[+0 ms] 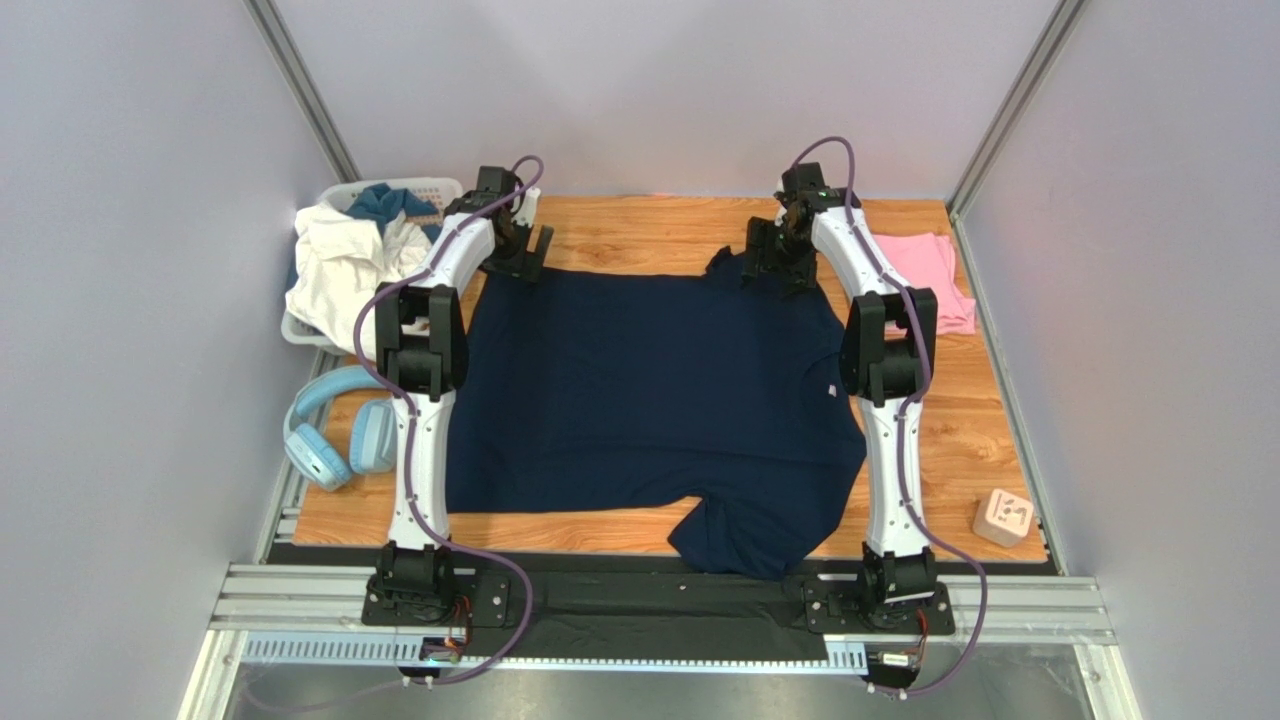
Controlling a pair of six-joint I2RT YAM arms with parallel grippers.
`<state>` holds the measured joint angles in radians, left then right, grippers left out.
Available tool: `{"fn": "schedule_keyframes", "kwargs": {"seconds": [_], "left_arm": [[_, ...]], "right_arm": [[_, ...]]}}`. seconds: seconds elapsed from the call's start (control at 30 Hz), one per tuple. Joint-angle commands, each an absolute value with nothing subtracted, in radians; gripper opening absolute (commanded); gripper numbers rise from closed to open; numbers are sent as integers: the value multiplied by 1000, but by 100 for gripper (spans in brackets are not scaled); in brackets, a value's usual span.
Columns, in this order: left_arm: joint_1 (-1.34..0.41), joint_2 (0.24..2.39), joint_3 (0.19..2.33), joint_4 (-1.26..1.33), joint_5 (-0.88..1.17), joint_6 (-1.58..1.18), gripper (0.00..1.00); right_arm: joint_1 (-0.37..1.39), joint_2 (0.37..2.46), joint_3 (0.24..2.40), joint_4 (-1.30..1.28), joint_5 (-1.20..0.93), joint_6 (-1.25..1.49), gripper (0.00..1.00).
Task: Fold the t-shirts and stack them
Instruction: Flatten out the tshirt
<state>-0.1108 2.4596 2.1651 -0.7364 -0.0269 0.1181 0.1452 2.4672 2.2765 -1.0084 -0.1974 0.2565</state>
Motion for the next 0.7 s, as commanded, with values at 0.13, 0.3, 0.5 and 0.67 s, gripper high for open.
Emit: {"fn": "schedule_keyframes", "kwargs": {"seconds": [0.13, 0.3, 0.5, 0.67], "left_arm": [[-123, 2399, 2143, -776, -20, 121, 96], [-123, 2385, 2137, -779, -28, 124, 96], [-126, 2361, 2134, -793, -8, 114, 96], [-135, 2339, 2117, -796, 17, 104, 96]], "right_arm": [[117, 2519, 2312, -1060, -113, 241, 77], [69, 2569, 2324, -1057, -158, 255, 76], [11, 2573, 2312, -1054, -126, 252, 76], [-40, 2540, 2277, -1039, -144, 255, 75]]}}
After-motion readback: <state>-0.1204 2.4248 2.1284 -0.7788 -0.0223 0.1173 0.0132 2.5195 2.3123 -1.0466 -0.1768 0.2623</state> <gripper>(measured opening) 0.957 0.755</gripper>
